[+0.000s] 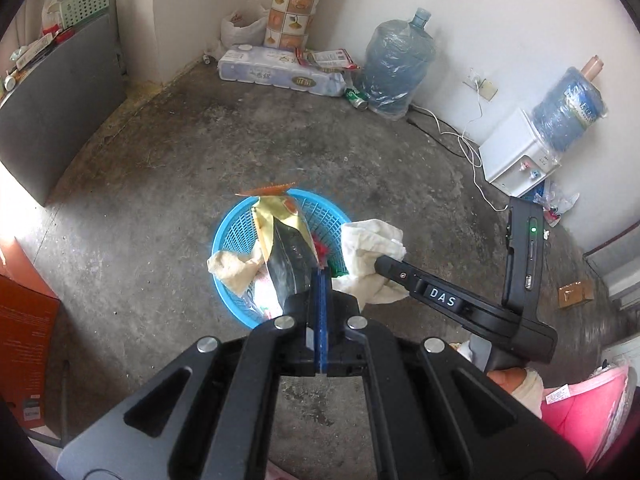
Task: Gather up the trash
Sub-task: 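Carry both items over the blue wastebasket and open both grippers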
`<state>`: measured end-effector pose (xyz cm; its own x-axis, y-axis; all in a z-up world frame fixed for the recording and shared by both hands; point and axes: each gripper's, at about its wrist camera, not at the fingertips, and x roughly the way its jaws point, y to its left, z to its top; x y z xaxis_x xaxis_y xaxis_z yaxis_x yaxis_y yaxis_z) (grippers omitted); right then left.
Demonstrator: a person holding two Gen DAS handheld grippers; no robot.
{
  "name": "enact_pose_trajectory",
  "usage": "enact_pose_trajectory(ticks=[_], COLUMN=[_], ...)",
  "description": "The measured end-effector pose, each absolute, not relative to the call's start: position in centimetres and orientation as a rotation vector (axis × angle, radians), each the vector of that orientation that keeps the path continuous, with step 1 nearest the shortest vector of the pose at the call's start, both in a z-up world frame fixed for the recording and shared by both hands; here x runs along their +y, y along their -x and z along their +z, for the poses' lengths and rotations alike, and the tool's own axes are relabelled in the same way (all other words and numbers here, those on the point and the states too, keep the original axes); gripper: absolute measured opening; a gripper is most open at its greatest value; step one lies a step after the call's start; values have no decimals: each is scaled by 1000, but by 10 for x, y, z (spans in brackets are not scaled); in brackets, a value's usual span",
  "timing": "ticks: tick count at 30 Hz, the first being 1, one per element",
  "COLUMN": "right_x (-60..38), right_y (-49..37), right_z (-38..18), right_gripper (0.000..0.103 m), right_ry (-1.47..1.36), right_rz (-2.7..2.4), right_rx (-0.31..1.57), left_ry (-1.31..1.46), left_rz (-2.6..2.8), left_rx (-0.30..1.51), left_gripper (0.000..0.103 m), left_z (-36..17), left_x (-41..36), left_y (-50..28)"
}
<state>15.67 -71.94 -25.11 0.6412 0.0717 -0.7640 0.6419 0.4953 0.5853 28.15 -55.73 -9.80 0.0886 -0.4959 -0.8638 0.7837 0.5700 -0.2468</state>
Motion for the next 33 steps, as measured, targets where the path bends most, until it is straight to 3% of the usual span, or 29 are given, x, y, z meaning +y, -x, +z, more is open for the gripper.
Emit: enact_pose_trajectory(ticks=[3,5,13,20,23,26,28,33], right_x=[-735,-741,-729,-675,-631,-581,-547,-468], right_y=[-169,-166,-124,-86,-67,-48,-35,-17], right_z=[-285,-302,-286,-196,-143,-90,-60,-13], right_gripper=[43,43,43,46,58,79,97,97], right_ry=[-1058,-1095,-1080,-847,-682,-512,-405,-226], right_rz=[-443,-474,-481,-393,-343,-310,-309,-231], right_rx=[860,867,805,715,650,565,508,463], left_ry=[-327,-344,-305,-262,-239,-194,-147,-9], left_rz=[-985,-970,-1002,-1037,-1012,-942,-884,-692], left_rx=[1186,1225,1186,1027,930,849,795,753], left_gripper=[2,26,33,52,66,84,90,94], left_z=[-121,-136,-110,-21,18,52,72,97], left_x=[-583,-591,-552,-464,-410,-355,-317,-232], left_y=[-287,-289,-277,-245,-222,-196,-180,-148])
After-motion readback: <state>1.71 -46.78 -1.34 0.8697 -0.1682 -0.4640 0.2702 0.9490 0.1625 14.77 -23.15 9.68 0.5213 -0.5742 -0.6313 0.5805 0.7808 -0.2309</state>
